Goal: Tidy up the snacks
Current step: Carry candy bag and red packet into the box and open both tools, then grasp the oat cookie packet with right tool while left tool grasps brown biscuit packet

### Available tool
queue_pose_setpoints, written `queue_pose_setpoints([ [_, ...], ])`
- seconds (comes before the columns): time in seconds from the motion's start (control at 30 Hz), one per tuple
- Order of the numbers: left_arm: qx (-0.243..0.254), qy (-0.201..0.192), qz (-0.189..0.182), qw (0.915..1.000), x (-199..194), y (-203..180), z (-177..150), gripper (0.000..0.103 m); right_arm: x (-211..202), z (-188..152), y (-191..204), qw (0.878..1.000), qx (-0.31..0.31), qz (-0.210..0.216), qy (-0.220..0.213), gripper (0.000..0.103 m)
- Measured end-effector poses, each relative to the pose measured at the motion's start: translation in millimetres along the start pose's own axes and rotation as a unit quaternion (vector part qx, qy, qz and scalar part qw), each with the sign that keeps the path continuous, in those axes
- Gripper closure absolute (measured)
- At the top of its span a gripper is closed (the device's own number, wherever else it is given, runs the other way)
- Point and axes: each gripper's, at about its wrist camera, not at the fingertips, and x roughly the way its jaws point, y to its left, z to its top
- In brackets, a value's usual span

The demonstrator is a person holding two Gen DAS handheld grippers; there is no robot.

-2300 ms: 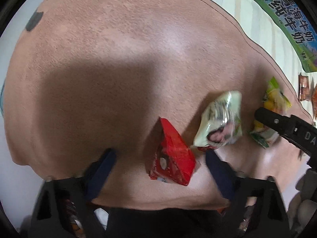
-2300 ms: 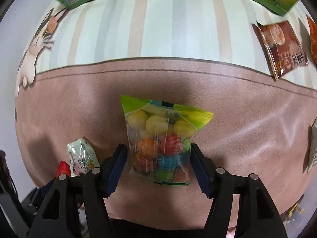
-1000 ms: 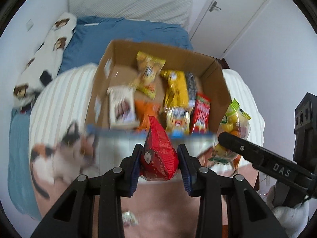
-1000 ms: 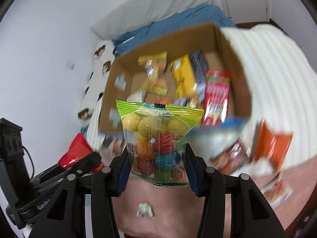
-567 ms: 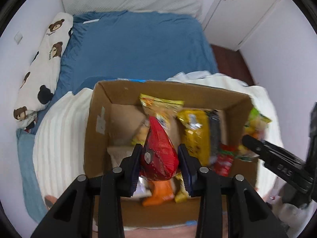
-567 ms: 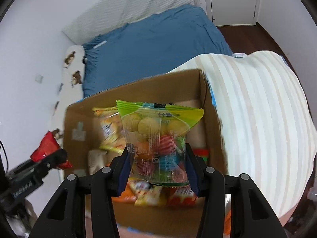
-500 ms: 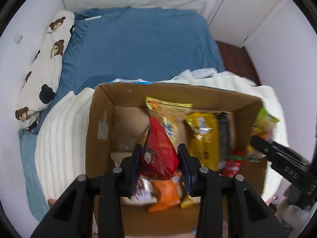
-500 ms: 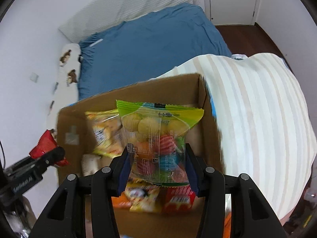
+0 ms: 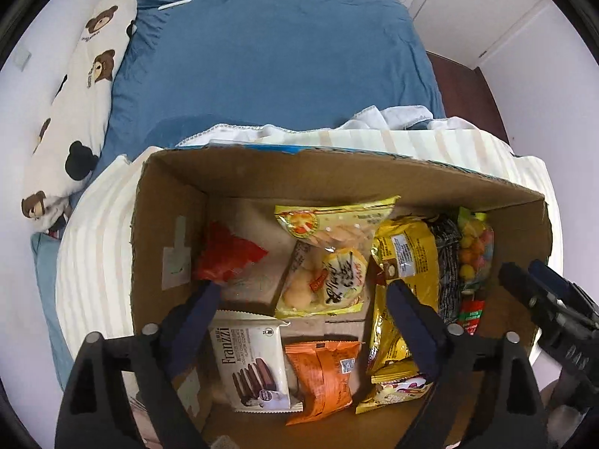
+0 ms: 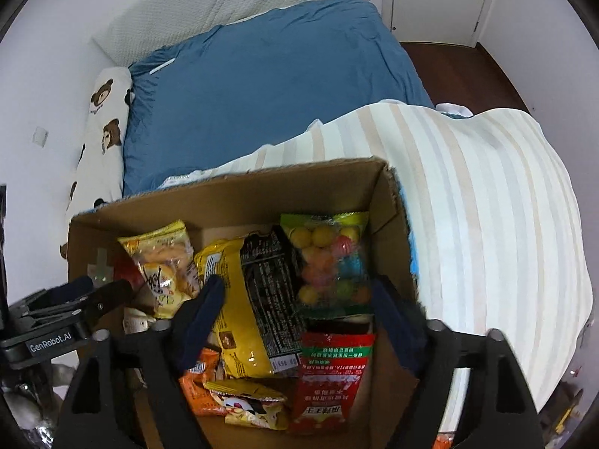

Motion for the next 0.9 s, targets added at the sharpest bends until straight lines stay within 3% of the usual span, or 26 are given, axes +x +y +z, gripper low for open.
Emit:
queue_pose_setpoints([
  [0.23, 0.004, -0.017, 0.015, 0.9997, -16.3, -2.5, -8.3, 0.003, -6.2, -26.7, 21.7, 0.999, -0.029, -0.007, 0.012, 0.008],
  [0.5, 0.016, -0.038, 0.01, 0.9991, -41.9, -11.9, -34.3, 0.003, -28.7, -48.3, 23.0, 0.999, -0.037, -0.007, -0.009, 0.007],
  [0.9, 0.033, -0.126, 0.052, 0.9902, -94.3, -24.0, -117.5, 0.003, -88.5, -119.1, 18.8, 0.995, -0.06, -0.009, -0.073, 0.007],
])
